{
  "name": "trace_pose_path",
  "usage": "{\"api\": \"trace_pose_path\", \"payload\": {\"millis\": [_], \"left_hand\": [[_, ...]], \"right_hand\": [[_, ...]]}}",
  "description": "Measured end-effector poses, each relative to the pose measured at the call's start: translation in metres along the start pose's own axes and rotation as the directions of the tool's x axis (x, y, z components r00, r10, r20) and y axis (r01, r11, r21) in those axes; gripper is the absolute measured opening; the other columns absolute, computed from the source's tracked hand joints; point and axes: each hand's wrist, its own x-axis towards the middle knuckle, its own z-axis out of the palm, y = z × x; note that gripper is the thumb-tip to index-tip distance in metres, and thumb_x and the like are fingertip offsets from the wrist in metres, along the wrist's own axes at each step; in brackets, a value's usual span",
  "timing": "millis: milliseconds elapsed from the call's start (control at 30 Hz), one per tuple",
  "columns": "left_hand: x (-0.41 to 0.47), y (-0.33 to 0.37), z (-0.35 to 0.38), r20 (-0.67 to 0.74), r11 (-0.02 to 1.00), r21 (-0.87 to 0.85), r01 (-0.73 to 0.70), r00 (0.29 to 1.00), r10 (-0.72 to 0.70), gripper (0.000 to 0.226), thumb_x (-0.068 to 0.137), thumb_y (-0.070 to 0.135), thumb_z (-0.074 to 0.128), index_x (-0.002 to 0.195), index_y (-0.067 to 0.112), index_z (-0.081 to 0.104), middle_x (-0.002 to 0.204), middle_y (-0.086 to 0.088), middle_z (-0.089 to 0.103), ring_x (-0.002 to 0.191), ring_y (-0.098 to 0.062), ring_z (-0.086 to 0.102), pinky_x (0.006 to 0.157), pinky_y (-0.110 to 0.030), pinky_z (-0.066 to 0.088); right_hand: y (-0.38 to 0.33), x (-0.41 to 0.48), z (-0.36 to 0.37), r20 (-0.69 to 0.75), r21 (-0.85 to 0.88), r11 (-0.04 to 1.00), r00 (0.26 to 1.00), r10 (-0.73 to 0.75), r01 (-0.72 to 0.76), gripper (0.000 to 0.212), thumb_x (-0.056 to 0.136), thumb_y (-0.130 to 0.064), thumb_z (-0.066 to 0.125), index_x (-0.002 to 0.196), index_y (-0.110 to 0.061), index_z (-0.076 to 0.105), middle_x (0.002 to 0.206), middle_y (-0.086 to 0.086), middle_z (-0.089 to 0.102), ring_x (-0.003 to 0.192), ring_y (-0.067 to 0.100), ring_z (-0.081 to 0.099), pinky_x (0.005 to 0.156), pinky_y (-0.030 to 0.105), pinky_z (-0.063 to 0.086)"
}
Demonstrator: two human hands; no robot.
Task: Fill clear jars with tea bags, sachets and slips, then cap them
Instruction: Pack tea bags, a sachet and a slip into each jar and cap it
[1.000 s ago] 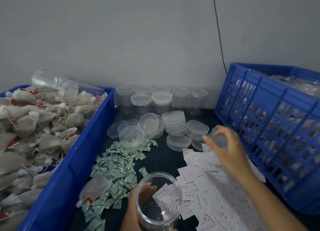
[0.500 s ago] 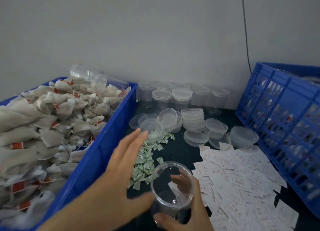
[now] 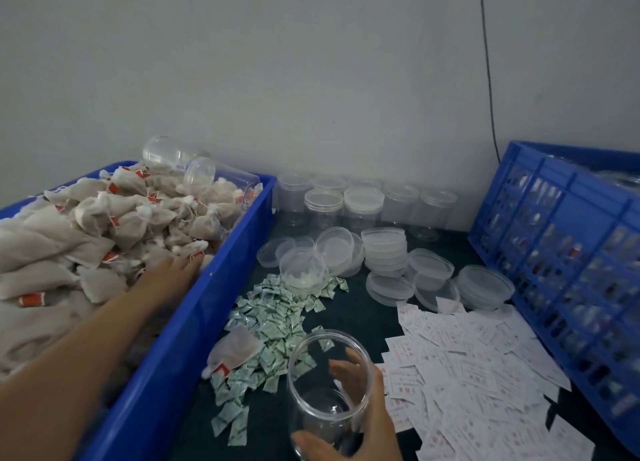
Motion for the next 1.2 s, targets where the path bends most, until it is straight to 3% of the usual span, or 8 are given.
{"api": "trace_pose_path", "payload": {"millis": [200,400,533,667,833,967,1100,1200], "left_hand": [[0.000,0.003,0.003,-0.289,0.982,0.189,-0.021,0.954,0.076,0.032,0.097,0.035,0.043,0.128,0.028,0.048,0.132,0.005,0.051,0.122,-0.018,0.046,0.099,-0.039,0.034],[-0.005,0.007,-0.025,-0.485,0.957,-0.268,-0.112,0.874,-0.033,0.013,0.093,0.014,0.056,0.096,0.005,0.065,0.098,-0.012,0.061,0.093,-0.031,0.058,0.077,-0.042,0.047],[-0.031,0.031,-0.064,-0.626,0.701,-0.648,-0.297,0.732,-0.269,0.025,0.098,0.024,0.050,0.087,0.002,0.053,0.084,-0.017,0.056,0.073,-0.029,0.054,0.063,-0.037,0.043],[-0.079,0.062,-0.108,-0.505,0.200,-0.855,-0.479,0.856,-0.112,0.015,0.095,0.023,0.057,0.091,0.008,0.059,0.097,-0.012,0.066,0.089,-0.022,0.068,0.073,-0.029,0.058],[-0.140,0.112,-0.111,-0.381,0.296,-0.787,-0.541,0.804,0.456,0.009,0.085,0.006,0.065,0.092,0.009,0.060,0.090,0.000,0.071,0.085,-0.015,0.070,0.076,-0.026,0.058],[-0.154,0.135,-0.095,-0.169,0.404,-0.738,-0.540,0.728,0.664,0.029,0.083,0.010,0.073,0.104,0.024,0.060,0.100,0.011,0.065,0.098,-0.008,0.065,0.085,-0.028,0.055],[-0.137,0.125,-0.104,-0.225,0.412,-0.738,-0.534,0.771,0.596,0.030,0.080,0.014,0.076,0.104,0.029,0.063,0.100,0.018,0.065,0.096,0.001,0.063,0.086,-0.015,0.051],[-0.096,0.099,-0.105,-0.438,0.518,-0.670,-0.532,0.847,0.302,0.025,0.084,0.001,0.067,0.087,0.026,0.065,0.086,0.010,0.068,0.087,-0.002,0.064,0.080,-0.015,0.051]], "right_hand": [[0.002,-0.003,0.003,-0.029,-0.021,1.000,0.999,-0.021,0.020,0.100,0.044,-0.056,0.097,0.128,-0.061,0.042,0.124,-0.019,0.062,0.121,0.000,0.059,0.093,0.010,0.047],[0.001,-0.004,0.003,-0.034,-0.029,0.999,0.998,-0.043,0.042,0.097,0.049,-0.050,0.098,0.130,-0.057,0.044,0.124,-0.016,0.063,0.120,0.002,0.060,0.093,0.008,0.046],[0.000,-0.004,0.004,-0.035,-0.025,0.999,0.998,-0.045,0.044,0.100,0.051,-0.051,0.097,0.135,-0.051,0.043,0.126,-0.013,0.062,0.122,0.007,0.060,0.093,0.012,0.049],[0.000,-0.003,0.003,-0.041,-0.015,0.999,0.999,-0.031,0.031,0.100,0.051,-0.055,0.096,0.135,-0.054,0.041,0.127,-0.015,0.060,0.122,0.005,0.058,0.092,0.010,0.048],[-0.002,-0.004,0.002,-0.024,-0.026,0.999,0.999,-0.033,0.033,0.100,0.053,-0.055,0.095,0.136,-0.055,0.039,0.129,-0.012,0.059,0.125,0.008,0.058,0.095,0.010,0.046],[-0.006,-0.005,0.000,0.001,-0.032,0.998,0.999,-0.049,0.049,0.102,0.058,-0.044,0.096,0.141,-0.049,0.037,0.133,-0.012,0.060,0.123,0.009,0.060,0.092,0.013,0.049],[-0.007,-0.009,-0.002,-0.020,-0.039,0.999,1.000,-0.019,0.019,0.102,0.050,-0.063,0.092,0.135,-0.060,0.035,0.131,-0.022,0.055,0.126,0.002,0.054,0.095,0.009,0.042],[-0.003,-0.010,-0.002,-0.018,-0.055,0.998,1.000,-0.009,0.008,0.105,0.049,-0.066,0.091,0.137,-0.060,0.032,0.133,-0.021,0.054,0.129,0.003,0.050,0.101,0.020,0.043]]}}
